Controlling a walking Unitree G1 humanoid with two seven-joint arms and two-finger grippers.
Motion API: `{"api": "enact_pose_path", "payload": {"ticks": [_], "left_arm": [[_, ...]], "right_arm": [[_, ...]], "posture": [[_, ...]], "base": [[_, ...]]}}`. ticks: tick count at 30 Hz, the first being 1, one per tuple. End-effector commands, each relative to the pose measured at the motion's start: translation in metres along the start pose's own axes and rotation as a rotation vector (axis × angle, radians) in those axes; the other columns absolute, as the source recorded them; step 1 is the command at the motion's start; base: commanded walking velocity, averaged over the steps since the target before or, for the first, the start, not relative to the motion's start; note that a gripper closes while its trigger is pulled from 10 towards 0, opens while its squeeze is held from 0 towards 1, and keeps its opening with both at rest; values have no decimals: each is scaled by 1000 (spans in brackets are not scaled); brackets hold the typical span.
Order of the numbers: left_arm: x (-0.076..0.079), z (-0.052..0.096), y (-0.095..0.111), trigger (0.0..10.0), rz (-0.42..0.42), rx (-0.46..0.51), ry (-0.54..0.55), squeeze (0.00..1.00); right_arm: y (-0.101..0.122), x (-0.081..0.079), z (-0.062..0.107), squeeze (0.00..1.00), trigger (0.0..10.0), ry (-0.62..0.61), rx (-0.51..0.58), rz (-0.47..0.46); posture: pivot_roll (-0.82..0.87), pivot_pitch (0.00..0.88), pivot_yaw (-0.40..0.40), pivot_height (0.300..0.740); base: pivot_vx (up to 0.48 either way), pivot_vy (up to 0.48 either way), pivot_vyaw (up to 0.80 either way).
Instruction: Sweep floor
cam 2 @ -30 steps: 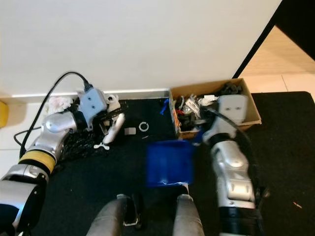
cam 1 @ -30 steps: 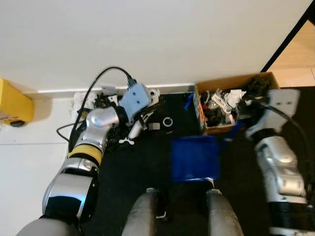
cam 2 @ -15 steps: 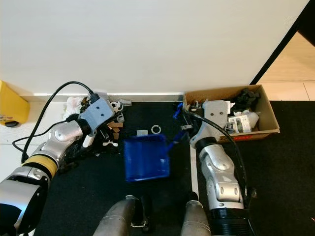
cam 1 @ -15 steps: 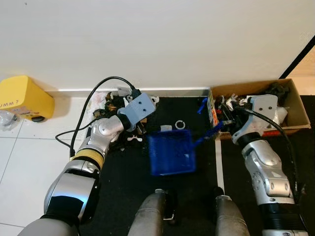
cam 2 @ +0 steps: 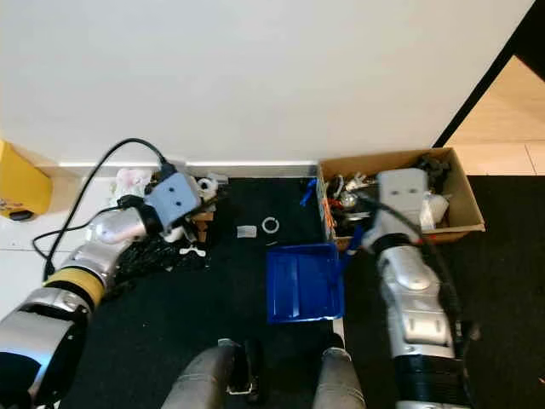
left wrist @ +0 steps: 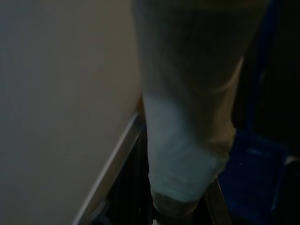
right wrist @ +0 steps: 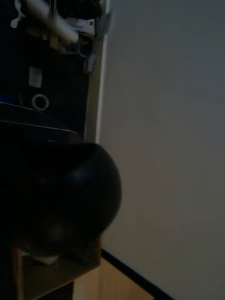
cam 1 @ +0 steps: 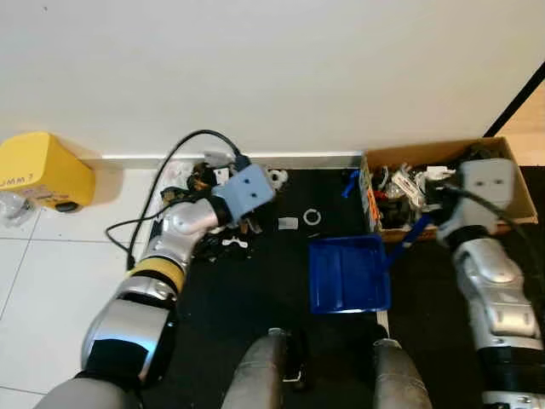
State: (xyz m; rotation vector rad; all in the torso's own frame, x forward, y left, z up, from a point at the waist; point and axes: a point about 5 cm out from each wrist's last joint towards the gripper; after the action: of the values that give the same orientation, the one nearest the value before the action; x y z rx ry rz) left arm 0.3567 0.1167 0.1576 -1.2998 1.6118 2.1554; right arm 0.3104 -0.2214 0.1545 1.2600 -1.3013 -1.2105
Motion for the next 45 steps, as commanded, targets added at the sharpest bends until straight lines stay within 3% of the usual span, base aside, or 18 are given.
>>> {"api": "enact_pose_path", "payload": {"ticks": [1, 9, 20, 30, 36, 39, 40, 41, 45], "left_arm": [[5, -2, 2, 10000, -4, 28, -26, 0], [9, -19, 7, 10000, 21, 25, -62, 0], [4, -32, 20, 10000, -71, 40, -165, 0], [12, -28, 10, 10000, -144, -38, -240, 0], [8, -23, 3, 10000, -88, -89, -198, 0], [8, -23, 0, 10000, 10, -87, -159, 0], [8, -23, 0, 10000, 10, -87, -159, 0], [8, -25, 0, 10000, 78, -75, -143, 0], [8, -28, 2, 10000, 154, -48, -118, 0]], "right_arm": [[-4, 1, 3, 0, 10000, -8, -1, 1], [-6, -7, 11, 0, 10000, 3, -5, -4], [-4, 6, 37, 0, 10000, -11, -19, 2], [6, 10, 57, 0, 10000, -20, -22, 10], [17, 29, 68, 0, 10000, -87, -25, -15], [31, 57, 69, 0, 10000, -200, 4, -38], [31, 57, 69, 0, 10000, -200, 4, -38], [36, 74, 70, 0, 10000, -266, -2, 0], [36, 89, 72, 0, 10000, -304, -34, 39]], "posture": [[14, 271, 131, 740], [-29, 326, 138, 740], [-92, 420, 156, 740], [-141, 481, 153, 740], [-178, 494, 133, 740], [-186, 497, 118, 740], [-186, 497, 118, 740], [-191, 494, 106, 740], [-191, 494, 106, 740]], "base": [[0, 0, 0], [0, 0, 0], [0, 0, 0], [0, 0, 0], [0, 0, 0], [0, 0, 0], [0, 0, 0], [0, 0, 0], [0, 0, 0]]}}
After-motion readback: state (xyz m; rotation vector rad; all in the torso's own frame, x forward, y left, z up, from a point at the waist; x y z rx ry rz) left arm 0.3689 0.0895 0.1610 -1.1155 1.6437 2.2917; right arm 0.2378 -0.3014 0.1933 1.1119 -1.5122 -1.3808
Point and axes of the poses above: a point about 5 cm out from each wrist's last joint towards the gripper, its own z axis pointing back from the gripper into the wrist, its own y axis along the axis of the wrist's last joint, x = y × z, and after that the axes turned 8 degrees about -z, right-handed
